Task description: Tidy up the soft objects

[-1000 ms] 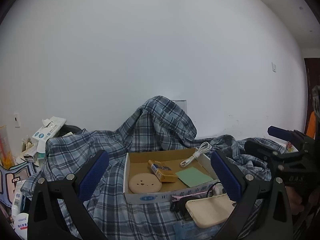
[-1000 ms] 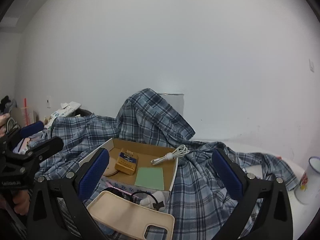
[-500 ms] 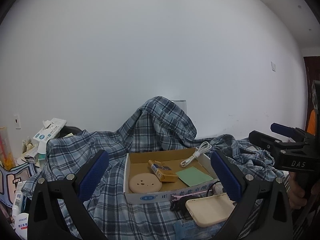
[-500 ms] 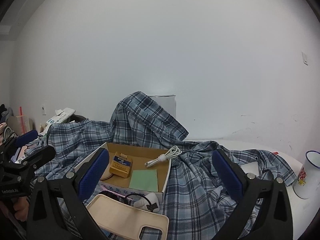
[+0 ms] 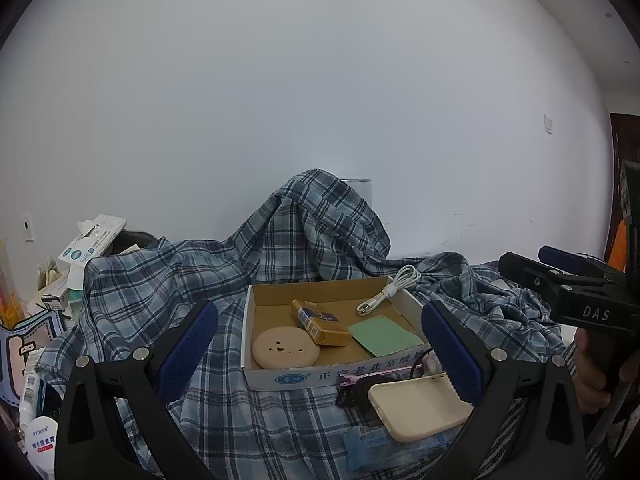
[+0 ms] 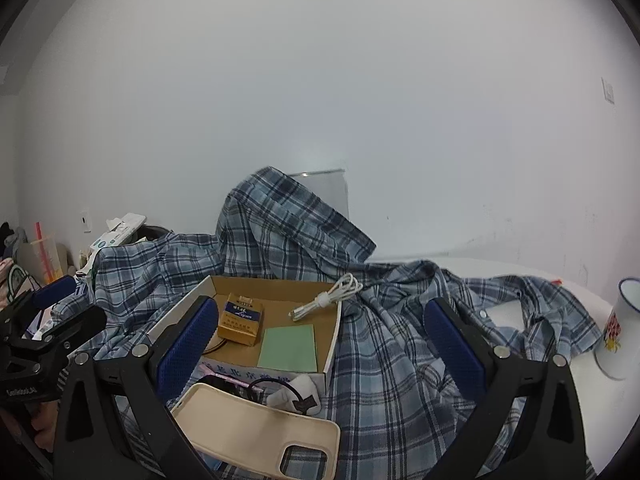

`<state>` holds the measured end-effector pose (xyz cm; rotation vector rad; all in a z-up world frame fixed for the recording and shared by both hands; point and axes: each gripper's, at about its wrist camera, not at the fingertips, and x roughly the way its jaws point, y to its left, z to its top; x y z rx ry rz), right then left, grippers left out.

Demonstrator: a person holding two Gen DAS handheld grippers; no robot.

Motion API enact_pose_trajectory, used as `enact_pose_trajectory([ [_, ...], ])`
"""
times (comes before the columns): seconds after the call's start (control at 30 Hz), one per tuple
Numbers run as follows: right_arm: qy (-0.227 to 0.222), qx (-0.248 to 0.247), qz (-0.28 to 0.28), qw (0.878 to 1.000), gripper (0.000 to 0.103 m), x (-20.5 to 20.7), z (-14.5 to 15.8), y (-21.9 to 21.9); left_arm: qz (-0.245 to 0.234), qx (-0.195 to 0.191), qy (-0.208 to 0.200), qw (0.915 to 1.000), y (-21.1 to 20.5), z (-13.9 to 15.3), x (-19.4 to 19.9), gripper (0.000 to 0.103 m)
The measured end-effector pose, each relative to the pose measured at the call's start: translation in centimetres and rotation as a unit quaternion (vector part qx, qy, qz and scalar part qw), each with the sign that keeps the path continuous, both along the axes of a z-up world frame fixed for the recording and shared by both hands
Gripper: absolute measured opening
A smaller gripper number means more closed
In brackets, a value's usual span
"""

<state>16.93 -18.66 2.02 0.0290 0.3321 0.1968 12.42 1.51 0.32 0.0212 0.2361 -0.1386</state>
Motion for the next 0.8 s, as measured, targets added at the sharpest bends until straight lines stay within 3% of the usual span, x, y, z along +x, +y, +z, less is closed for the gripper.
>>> enact_pose_trajectory([
  [0.13, 0.044, 0.001, 0.015, 0.999, 0.100, 1.2, -0.8, -0.1, 0.004, -0.004, 0.012, 0.9999, 0.2, -0.2, 0.6, 0.103],
  [0.27, 0.106, -0.012, 0.031, 0.994, 0.087, 3.0, -2.1, 0.7, 0.016, -0.024, 0.026, 0.9992, 1.1, -0.4, 1.2, 0.103],
  [0.4, 0.179, -0.057, 0.023, 0.982, 0.080, 5.1, -4.1, 2.1, 0.021, -0.047, 0.051, 0.9974, 2.1, -0.9, 2.2, 0.103],
  [0.73, 0.271, -0.089, 0.050, 0.957, 0.067, 7.8, -7.7, 3.6, 0.014, -0.033, 0.051, 0.9981, 1.4, -1.1, 2.1, 0.103],
  [0.8, 0.282, -0.088, 0.053, 0.954, 0.060, 8.2, -8.1, 3.5, 0.015, -0.037, 0.053, 0.9978, 1.6, -1.1, 2.2, 0.103],
])
